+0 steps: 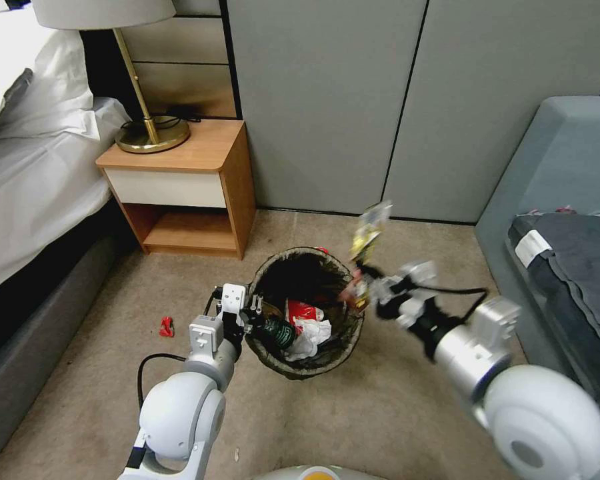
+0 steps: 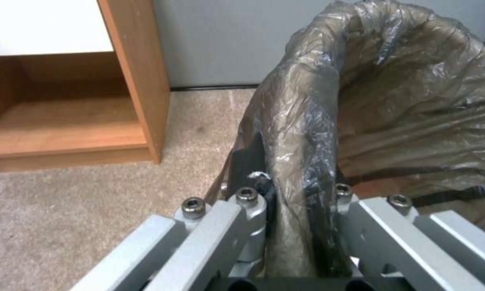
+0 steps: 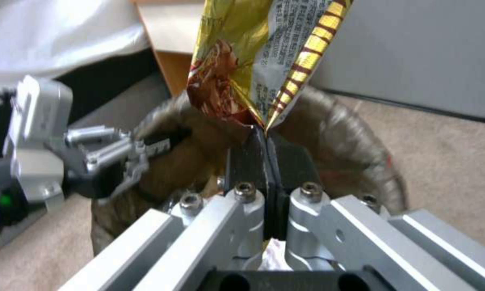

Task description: Pick up the trash bin, then pick up the garbage from the floor and place it into the trash bin.

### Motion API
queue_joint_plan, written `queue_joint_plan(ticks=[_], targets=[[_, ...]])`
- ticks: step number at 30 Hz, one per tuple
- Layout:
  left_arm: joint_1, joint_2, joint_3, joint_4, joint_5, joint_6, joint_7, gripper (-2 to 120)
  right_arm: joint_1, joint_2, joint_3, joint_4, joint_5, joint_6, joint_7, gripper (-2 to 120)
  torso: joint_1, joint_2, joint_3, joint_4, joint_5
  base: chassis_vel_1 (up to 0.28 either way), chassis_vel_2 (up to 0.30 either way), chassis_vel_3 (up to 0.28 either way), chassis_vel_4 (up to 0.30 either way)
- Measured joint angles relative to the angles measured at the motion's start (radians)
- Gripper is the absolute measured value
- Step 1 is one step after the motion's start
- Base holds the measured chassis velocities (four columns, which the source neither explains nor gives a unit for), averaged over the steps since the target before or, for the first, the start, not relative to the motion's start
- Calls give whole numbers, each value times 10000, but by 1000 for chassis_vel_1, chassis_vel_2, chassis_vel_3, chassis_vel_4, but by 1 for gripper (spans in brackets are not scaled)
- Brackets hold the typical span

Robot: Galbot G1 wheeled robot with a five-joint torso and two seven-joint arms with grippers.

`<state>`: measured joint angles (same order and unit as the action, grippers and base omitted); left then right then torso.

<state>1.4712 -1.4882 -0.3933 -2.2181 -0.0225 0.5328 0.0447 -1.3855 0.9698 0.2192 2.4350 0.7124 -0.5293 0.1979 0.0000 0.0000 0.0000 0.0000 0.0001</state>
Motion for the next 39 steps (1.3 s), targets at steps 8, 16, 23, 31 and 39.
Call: queue_joint_plan(ticks=[8, 16, 23, 31, 39], targets=[[-49, -20, 1, 41, 1, 65, -22, 5, -53, 44, -1230, -594, -885, 158, -119, 0, 0, 0, 0, -1, -2, 0, 0, 0, 0], [-38, -41, -14, 33, 4, 95, -24, 5, 70, 185, -1836, -992, -1403, 117, 140, 7, 0, 0, 0, 0, -1, 0, 0, 0, 0], [-35, -50, 1, 32, 134, 137, -11, 5, 226, 209, -1834, -993, -1411, 112, 163, 33, 0, 0, 0, 0, -1, 0, 0, 0, 0], [-190, -76, -71, 154, 133, 173, 36, 5, 575, 255, -1798, -1033, -1411, 129, 117, 58, 0, 0, 0, 0, -1, 0, 0, 0, 0], [-229, 134, -164, 127, -179, 473, -35, 5, 573, 112, -1081, -754, -1436, 250, -89, 86, 0, 0, 0, -1, -1, 0, 0, 0, 0]])
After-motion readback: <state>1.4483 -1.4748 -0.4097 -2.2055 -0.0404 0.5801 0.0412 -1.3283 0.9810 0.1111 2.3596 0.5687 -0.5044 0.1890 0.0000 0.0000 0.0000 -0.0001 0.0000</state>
